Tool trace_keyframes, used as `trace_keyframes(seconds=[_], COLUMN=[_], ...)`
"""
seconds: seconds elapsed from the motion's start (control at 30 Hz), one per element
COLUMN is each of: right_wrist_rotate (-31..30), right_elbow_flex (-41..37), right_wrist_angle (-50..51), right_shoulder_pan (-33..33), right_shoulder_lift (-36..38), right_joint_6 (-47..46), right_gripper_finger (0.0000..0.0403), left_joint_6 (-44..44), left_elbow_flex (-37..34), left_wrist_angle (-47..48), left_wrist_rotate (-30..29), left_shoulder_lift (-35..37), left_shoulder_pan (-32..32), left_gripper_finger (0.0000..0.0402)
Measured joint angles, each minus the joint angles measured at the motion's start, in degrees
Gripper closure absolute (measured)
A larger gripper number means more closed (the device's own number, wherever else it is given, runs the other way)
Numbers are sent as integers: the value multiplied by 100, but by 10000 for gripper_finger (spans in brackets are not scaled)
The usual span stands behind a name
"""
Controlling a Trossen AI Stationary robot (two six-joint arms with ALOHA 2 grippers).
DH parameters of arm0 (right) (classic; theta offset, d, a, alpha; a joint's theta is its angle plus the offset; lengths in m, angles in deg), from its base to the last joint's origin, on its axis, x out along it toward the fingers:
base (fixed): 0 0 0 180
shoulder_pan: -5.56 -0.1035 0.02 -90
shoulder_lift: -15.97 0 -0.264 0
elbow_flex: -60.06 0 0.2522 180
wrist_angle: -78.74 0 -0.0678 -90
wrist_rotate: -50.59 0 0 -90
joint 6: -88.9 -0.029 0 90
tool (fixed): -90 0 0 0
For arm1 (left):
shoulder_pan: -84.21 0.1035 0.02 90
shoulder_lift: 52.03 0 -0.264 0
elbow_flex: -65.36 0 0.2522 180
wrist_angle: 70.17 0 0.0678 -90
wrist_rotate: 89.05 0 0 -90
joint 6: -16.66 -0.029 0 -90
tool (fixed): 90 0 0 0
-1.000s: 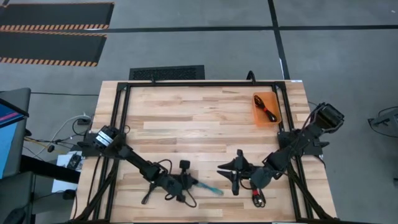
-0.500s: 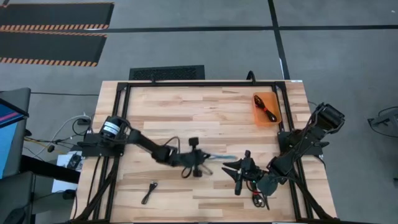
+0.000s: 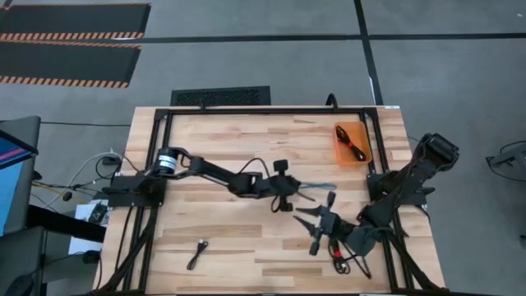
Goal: Pick and place USB-C Cables
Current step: Put the black and blue charger cable into the orange bin
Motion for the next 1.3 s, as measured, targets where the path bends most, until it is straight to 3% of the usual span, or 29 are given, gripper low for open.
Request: trace_keyframes(seconds=[0.13,0.37,0.5,0.67,1.03,1.3], right_wrist_rotate=[-452,-767,-769,-762,-758,-740], right_elbow_flex=[7,4,4,4,2,2], right_wrist_angle=[891,2705,3254,3813,4812,6131], right_shoulder_pan=[-141,-222,-219,-236,-298,-287], right_shoulder_lift=[542,1337,1665,2031,2511,2788], right_joint_6=[125,-549,-596,-600,-663,-1672], right_gripper_finger=[285,285,285,285,285,285], left_joint_6=[-224,-1155,-2057,-3893,-7766,-8992], left_elbow_flex=[239,830,1337,2095,4279,5627], left_wrist_angle=[-90,-494,-444,-283,-260,-269], left_wrist_rotate=[-10,-270,-393,-631,-77,673], left_shoulder_lift=[15,-167,-393,-741,-2385,-3171], left_shoulder_pan=[201,715,961,1137,1381,1507], left_gripper_finger=[401,401,401,401,401,401])
